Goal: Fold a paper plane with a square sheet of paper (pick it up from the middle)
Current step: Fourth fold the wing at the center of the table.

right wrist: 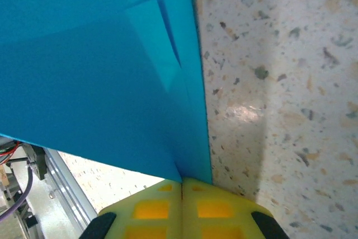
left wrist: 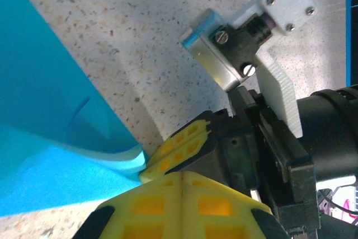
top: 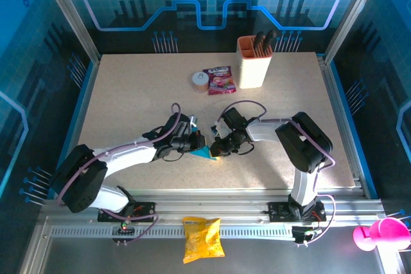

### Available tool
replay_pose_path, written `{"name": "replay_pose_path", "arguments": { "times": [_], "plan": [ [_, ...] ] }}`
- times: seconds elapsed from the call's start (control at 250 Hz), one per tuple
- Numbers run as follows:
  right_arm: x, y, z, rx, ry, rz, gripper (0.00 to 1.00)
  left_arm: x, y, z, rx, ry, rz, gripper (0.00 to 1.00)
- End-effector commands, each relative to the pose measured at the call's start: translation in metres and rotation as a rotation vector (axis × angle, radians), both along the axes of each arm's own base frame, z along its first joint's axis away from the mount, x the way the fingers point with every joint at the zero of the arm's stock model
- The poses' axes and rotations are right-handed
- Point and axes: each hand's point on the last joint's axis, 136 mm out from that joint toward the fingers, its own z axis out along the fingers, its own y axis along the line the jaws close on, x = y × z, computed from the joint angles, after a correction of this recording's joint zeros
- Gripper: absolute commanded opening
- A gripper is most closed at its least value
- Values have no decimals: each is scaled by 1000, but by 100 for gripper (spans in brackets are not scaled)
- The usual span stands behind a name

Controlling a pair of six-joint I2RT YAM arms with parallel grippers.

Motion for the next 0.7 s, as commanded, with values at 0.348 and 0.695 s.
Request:
{"name": "replay_pose_path", "arguments": {
  "times": [0.348,0.695],
  "plan": [
    [-8,-17,-25,-76,93,-26,0,12,-7,-33,26,-12,-20,0],
    [-9,-19,-25,-78,92,-18,0,32,12,-47,80,-19,44,0]
  ]
}}
